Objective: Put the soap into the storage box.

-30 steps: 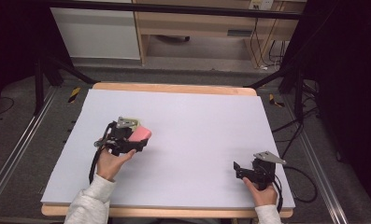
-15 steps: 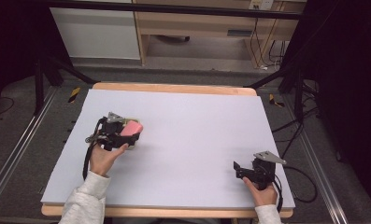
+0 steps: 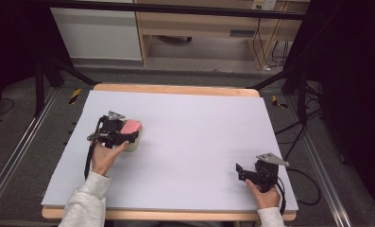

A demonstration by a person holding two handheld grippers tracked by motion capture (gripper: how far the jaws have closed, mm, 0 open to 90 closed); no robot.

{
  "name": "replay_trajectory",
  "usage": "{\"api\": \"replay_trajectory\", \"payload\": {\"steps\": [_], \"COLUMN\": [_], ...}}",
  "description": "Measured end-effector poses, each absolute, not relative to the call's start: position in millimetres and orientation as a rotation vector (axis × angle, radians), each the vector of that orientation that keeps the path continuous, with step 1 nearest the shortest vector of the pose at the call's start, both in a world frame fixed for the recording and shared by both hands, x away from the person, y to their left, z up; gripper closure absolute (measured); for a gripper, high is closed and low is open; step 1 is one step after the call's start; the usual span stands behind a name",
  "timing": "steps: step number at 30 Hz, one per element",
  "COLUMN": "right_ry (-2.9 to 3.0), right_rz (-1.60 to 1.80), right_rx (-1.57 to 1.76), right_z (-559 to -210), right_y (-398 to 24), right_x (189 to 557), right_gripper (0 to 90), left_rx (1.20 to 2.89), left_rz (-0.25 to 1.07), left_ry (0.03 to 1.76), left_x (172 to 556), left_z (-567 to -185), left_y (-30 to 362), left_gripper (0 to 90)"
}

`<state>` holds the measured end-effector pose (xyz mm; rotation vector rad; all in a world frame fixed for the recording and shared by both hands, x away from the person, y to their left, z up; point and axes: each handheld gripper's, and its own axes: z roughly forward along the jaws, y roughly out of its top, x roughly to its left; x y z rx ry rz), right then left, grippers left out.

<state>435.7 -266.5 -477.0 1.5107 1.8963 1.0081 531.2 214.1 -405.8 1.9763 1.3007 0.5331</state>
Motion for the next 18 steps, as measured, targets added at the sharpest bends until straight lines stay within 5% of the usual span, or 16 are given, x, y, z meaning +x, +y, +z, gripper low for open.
{"api": "replay_trajectory", "payload": {"steps": [18], "right_ry": [1.897], "right_rz": [0.998], "right_rx": [1.511], "right_z": [-478], "right_y": [-266], "right_x": [437], "right_gripper": [5.0], "left_rx": [1.941], "left_rz": [0.578], "left_ry": [1.344], "left_x": [550], "left_z": [-413], "left_y": [221], "left_gripper": [37.2]}}
